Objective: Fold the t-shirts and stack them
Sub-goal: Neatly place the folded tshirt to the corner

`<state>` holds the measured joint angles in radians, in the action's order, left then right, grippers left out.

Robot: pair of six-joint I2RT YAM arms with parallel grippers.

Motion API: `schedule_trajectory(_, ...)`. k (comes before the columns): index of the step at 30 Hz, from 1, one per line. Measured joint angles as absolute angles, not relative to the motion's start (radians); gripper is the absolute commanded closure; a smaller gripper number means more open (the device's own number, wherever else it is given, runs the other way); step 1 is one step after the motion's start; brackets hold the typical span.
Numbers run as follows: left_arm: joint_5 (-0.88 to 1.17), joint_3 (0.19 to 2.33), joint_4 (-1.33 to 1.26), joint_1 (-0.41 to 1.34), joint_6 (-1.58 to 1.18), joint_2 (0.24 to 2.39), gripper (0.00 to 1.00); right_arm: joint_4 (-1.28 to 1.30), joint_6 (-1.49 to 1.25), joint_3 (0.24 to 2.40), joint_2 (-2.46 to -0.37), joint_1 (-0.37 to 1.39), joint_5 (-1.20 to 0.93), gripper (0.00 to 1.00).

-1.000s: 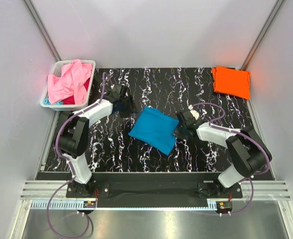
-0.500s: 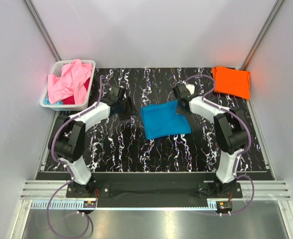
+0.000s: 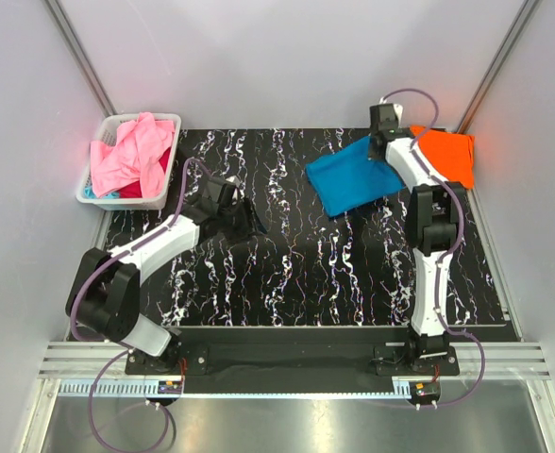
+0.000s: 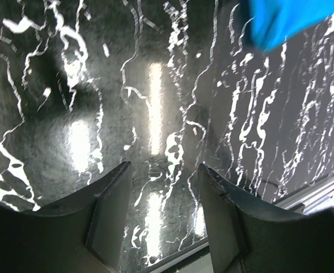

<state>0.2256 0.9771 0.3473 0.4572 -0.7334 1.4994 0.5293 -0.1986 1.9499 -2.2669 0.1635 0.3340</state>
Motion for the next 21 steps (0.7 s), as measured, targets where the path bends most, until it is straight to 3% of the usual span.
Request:
schedule_trajectory(11,0.226,0.972,0.369,0.457,-0.722,1.499,0.45,0.636,-0.08,2.417,-2.375,0.032,0.437,1.0)
schedule_trajectory(21,0.226,0.974,0.369,0.458,-0.712,1.522,0.46,0.699,-0.107,2.477,-2.473,-0.107,0.542,1.0)
